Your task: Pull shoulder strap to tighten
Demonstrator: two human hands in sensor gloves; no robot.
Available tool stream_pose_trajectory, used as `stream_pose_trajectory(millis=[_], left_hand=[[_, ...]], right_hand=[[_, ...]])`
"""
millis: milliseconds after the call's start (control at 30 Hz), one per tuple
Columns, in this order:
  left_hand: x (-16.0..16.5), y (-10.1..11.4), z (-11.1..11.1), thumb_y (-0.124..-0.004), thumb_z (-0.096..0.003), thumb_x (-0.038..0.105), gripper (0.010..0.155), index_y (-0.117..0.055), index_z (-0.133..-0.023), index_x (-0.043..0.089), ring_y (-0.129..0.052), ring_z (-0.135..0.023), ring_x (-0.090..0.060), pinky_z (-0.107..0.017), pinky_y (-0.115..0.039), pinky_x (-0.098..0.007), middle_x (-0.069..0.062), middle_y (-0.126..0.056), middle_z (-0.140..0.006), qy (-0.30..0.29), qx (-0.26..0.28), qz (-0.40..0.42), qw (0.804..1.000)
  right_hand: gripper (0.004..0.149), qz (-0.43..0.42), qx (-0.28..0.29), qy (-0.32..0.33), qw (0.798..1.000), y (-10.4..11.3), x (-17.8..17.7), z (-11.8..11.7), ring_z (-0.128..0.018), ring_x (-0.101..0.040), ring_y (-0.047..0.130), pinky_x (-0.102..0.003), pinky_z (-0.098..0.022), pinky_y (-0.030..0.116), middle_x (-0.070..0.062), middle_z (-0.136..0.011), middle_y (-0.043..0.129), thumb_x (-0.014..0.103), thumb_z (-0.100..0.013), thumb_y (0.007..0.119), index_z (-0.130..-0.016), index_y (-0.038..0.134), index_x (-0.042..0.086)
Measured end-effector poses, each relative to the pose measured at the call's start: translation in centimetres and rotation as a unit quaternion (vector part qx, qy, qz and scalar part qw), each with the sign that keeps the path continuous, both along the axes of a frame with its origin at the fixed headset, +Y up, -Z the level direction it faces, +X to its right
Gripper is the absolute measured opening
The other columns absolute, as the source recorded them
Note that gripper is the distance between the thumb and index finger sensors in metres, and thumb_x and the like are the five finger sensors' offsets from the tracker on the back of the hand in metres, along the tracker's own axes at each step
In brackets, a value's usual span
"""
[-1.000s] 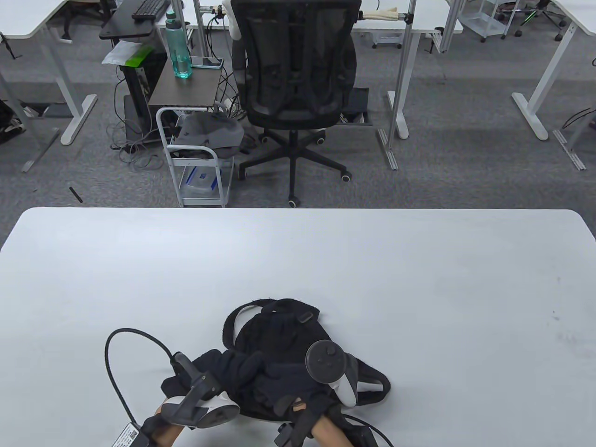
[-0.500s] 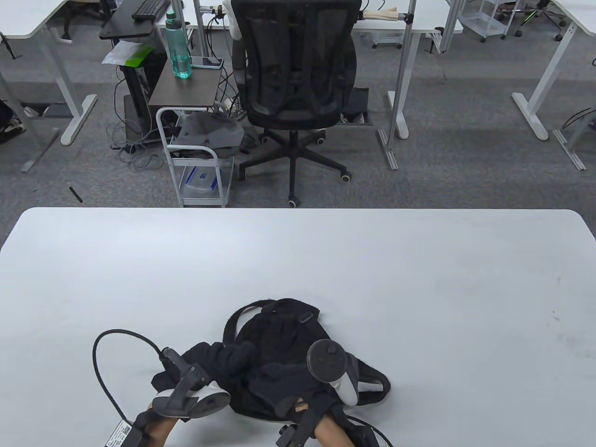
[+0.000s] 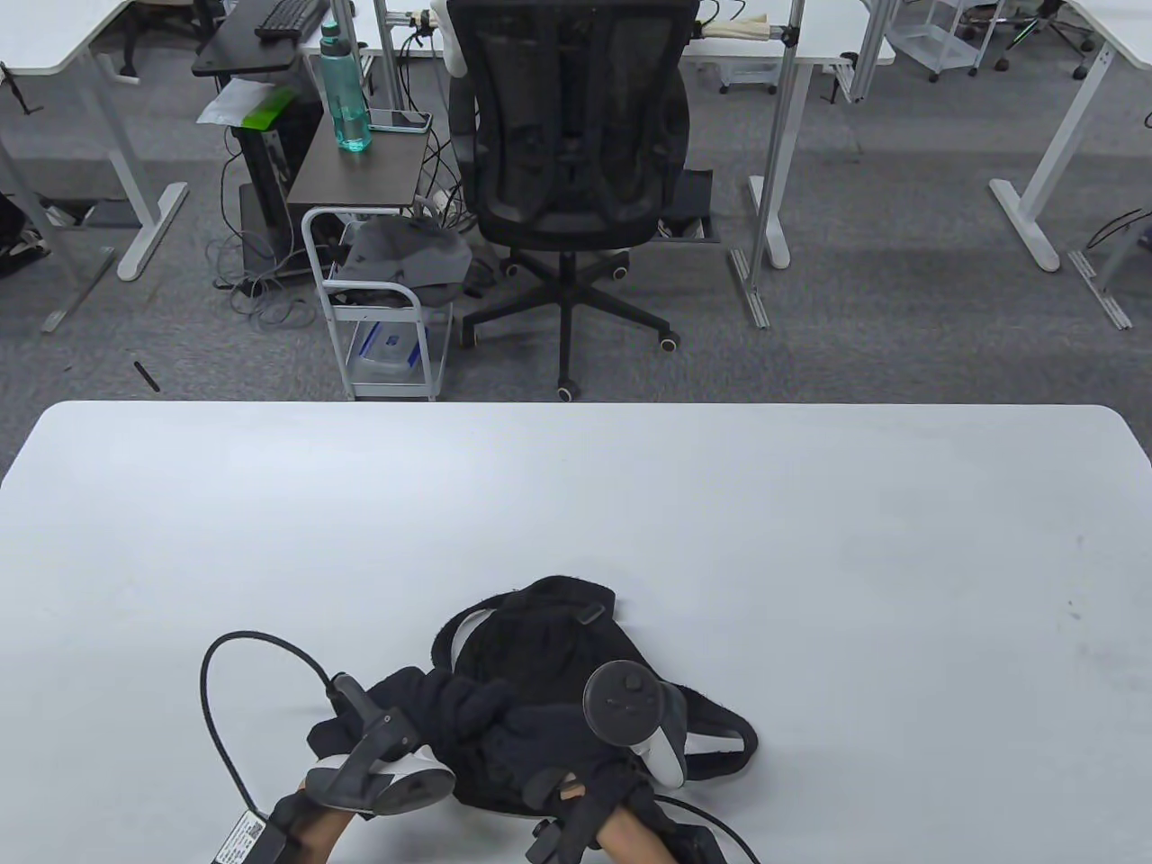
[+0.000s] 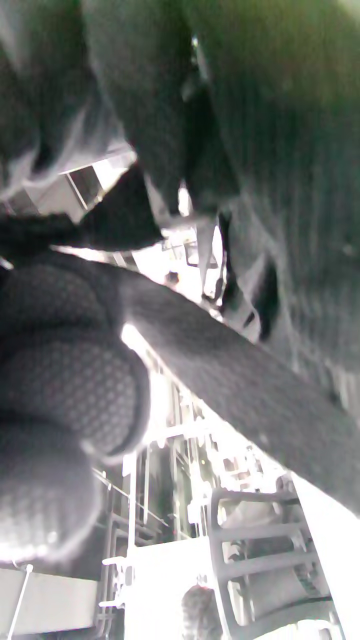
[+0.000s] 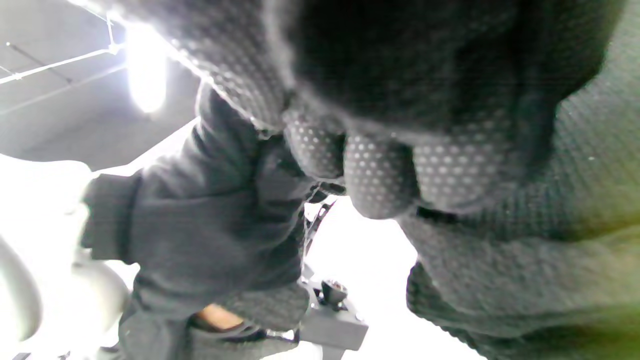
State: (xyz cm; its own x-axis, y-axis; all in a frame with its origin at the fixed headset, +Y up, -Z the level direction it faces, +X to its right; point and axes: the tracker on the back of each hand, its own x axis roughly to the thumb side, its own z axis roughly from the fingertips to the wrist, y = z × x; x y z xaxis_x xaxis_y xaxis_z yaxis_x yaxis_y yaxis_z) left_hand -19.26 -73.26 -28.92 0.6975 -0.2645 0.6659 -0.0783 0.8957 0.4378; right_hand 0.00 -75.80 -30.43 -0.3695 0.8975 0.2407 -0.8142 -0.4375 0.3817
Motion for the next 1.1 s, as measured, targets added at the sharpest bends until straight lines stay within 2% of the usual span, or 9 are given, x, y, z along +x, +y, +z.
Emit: stream_pose_trajectory(millis=[200,267,333,533,667,833,967,1033,1100], left_hand=[[-0.9,0.3,-0.4,-0.059,-0.0309,0.043,0.064,-0.057,-0.095,0.037,-0.105,-0.042,-0.014,-0.032,-0.090,-0.030,0.010,-0.100,-0.056,0.023,-0.011,0.008,1.000],[-0.5,0.7,0.3,-0.061,-0.0321,0.042,0.064,-0.059,-0.095,0.031,-0.105,-0.041,-0.014,-0.032,-0.091,-0.030,0.010,-0.100,-0.056,0.035,0.012,-0.002,0.999],[0.1,1.0,1.1,-0.061,-0.0325,0.043,0.063,-0.059,-0.095,0.031,-0.106,-0.041,-0.012,-0.032,-0.091,-0.029,0.011,-0.101,-0.056,0.014,0.032,-0.005,0.999],[1.5,0.9,2.2,-0.060,-0.0319,0.044,0.064,-0.060,-0.094,0.029,-0.106,-0.041,-0.012,-0.031,-0.091,-0.029,0.011,-0.101,-0.055,-0.021,0.032,-0.002,0.999],[0.6,0.4,1.0,-0.057,-0.0307,0.044,0.065,-0.058,-0.095,0.036,-0.105,-0.042,-0.014,-0.033,-0.090,-0.030,0.010,-0.100,-0.056,-0.023,0.006,0.011,1.000],[-1.1,0.2,-0.7,-0.057,-0.0303,0.044,0.064,-0.056,-0.095,0.041,-0.105,-0.043,-0.014,-0.033,-0.090,-0.030,0.011,-0.100,-0.056,0.025,-0.003,0.008,1.000],[-1.9,0.2,-1.1,-0.059,-0.0309,0.044,0.064,-0.057,-0.095,0.040,-0.104,-0.044,-0.015,-0.034,-0.090,-0.031,0.010,-0.100,-0.057,0.039,-0.021,0.019,0.999],[-1.4,0.5,-0.3,-0.061,-0.0318,0.043,0.064,-0.059,-0.095,0.034,-0.105,-0.043,-0.014,-0.033,-0.090,-0.030,0.011,-0.100,-0.056,0.039,0.003,0.009,0.999],[-0.8,0.8,0.4,-0.061,-0.0323,0.043,0.064,-0.059,-0.095,0.031,-0.105,-0.042,-0.013,-0.033,-0.091,-0.029,0.011,-0.100,-0.056,0.027,0.021,0.003,0.999]], right_hand=[[0.038,-0.003,-0.022,0.027,0.999,-0.2,0.1,-0.2,-0.029,-0.034,0.107,-0.054,-0.044,0.081,-0.019,-0.046,0.110,0.032,-0.043,0.086,-0.058,0.103,0.001],[0.042,-0.010,-0.015,0.011,1.000,-0.3,0.3,-0.1,-0.039,-0.038,0.105,-0.057,-0.047,0.078,-0.020,-0.055,0.107,0.035,-0.043,0.087,-0.065,0.099,0.001],[0.054,0.005,0.007,0.002,1.000,-0.4,0.5,-0.2,-0.048,-0.041,0.102,-0.060,-0.050,0.074,-0.024,-0.066,0.101,0.042,-0.044,0.084,-0.074,0.093,-0.002],[0.041,-0.030,0.011,-0.002,0.999,-0.3,0.5,-0.1,-0.033,-0.036,0.106,-0.056,-0.045,0.080,-0.020,-0.048,0.109,0.035,-0.043,0.085,-0.059,0.101,0.001],[0.040,-0.005,0.026,0.002,1.000,0.1,-0.1,0.0,-0.028,-0.034,0.107,-0.055,-0.044,0.082,-0.018,-0.044,0.110,0.033,-0.044,0.084,-0.056,0.102,-0.001],[0.039,0.005,0.022,0.014,1.000,0.1,-0.2,0.0,-0.026,-0.034,0.107,-0.054,-0.043,0.082,-0.018,-0.041,0.111,0.032,-0.044,0.084,-0.054,0.104,0.001],[0.039,0.007,0.005,0.024,1.000,-0.1,-0.2,-0.2,-0.028,-0.034,0.107,-0.054,-0.043,0.082,-0.018,-0.043,0.111,0.033,-0.044,0.084,-0.056,0.103,0.001],[0.039,0.003,-0.006,0.020,1.000,-0.4,0.1,-0.2,-0.033,-0.036,0.107,-0.056,-0.046,0.080,-0.018,-0.048,0.110,0.034,-0.044,0.085,-0.059,0.102,0.003],[0.045,-0.004,-0.019,0.012,1.000,-0.6,0.4,-0.3,-0.043,-0.041,0.104,-0.059,-0.048,0.076,-0.023,-0.059,0.106,0.036,-0.044,0.085,-0.068,0.098,0.000]])
